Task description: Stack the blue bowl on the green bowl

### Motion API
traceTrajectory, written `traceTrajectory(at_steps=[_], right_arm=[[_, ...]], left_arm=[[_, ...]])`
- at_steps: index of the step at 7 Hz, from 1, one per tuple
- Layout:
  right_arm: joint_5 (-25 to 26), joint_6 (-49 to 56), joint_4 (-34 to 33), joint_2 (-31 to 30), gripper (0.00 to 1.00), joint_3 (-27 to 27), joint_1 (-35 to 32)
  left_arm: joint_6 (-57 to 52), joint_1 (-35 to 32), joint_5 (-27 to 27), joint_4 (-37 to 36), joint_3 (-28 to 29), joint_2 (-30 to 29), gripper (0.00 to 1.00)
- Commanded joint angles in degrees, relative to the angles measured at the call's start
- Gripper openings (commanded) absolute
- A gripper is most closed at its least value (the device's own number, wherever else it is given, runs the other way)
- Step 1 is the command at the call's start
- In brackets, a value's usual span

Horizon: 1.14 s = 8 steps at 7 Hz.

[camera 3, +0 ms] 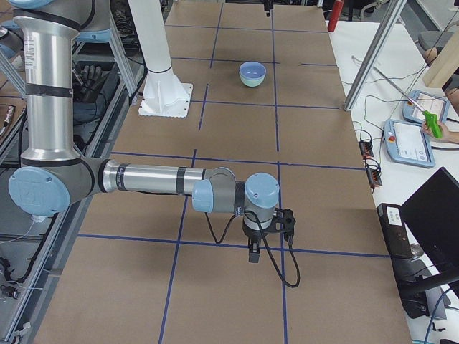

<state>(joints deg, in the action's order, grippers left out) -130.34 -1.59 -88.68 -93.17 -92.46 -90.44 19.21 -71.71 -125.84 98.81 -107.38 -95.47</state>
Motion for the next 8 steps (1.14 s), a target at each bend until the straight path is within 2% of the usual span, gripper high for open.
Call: traceTrajectory(at_steps=[1, 3, 4, 8], right_arm=[[0.0, 0.0, 0.0, 0.0, 1.00, 0.0, 0.0], [0.0, 0.0, 0.0, 0.0, 1.00, 0.0, 0.0], [0.0, 0.0, 0.0, 0.0, 1.00, 0.0, 0.0], [0.0, 0.0, 0.0, 0.0, 1.00, 0.0, 0.0]], left_arm=[[-15.4, -10.0, -1.2, -5.9, 5.5, 1.9, 1.00], [-27.1, -17.1, -5.1, -5.2, 12.8, 5.9, 1.00], [-27.7, -17.8, -5.7, -5.1, 14.6, 7.2, 1.00], [-27.2, -18.4, -5.9, -5.4, 14.9, 7.2, 1.00]])
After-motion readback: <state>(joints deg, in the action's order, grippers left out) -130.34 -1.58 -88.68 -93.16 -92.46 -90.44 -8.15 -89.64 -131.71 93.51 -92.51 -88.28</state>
